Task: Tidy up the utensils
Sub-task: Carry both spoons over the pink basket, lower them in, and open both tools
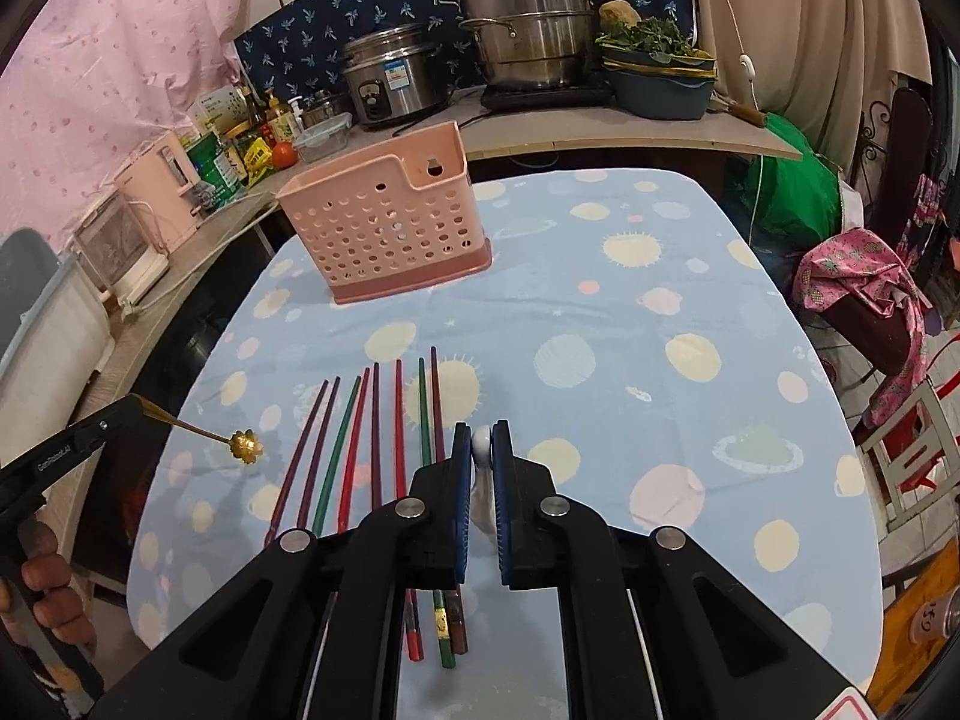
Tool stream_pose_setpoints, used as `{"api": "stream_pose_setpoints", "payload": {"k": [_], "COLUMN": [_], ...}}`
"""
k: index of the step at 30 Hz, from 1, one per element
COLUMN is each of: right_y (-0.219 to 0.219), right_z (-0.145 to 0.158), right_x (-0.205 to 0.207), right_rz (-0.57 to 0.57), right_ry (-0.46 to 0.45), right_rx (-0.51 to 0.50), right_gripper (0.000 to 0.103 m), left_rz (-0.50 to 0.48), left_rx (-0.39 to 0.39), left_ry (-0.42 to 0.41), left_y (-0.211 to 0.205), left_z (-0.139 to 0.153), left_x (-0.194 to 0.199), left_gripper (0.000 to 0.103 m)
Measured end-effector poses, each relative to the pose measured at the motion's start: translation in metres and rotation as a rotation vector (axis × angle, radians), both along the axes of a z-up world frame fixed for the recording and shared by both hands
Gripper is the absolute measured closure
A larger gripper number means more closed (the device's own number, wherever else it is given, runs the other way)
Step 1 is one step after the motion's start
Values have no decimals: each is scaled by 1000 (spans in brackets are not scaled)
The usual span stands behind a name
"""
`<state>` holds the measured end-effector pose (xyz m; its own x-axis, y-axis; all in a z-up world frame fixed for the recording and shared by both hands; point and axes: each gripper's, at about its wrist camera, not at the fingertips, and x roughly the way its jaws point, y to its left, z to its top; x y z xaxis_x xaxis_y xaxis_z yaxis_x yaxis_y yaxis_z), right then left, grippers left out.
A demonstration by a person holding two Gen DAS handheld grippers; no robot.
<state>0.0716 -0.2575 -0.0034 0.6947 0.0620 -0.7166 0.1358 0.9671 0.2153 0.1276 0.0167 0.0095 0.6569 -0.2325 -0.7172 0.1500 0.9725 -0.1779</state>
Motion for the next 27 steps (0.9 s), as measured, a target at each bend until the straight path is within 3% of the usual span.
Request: {"api": "stream_pose_setpoints", "payload": {"k": [10, 15, 21, 27], "right_y": [-21, -29, -36, -36], "right_z": [72, 95, 103, 82], "right_x": [77, 128, 184, 226], "right_rz": [39, 40, 35, 40], "right_ry": [-186, -264, -318, -276], "right_rx": [102, 171, 218, 246], "right_gripper": [96, 96, 96, 96], "left_rz": [-15, -2, 2, 16], "left_rx": [-41, -52, -29, 16], "left_ry": [-153, -211, -204, -157], "left_y": [-20, -31, -49, -59], "left_z": [86, 114, 115, 90], "left_x": [63, 107, 158, 189], "left_gripper": [102, 102, 102, 102]}}
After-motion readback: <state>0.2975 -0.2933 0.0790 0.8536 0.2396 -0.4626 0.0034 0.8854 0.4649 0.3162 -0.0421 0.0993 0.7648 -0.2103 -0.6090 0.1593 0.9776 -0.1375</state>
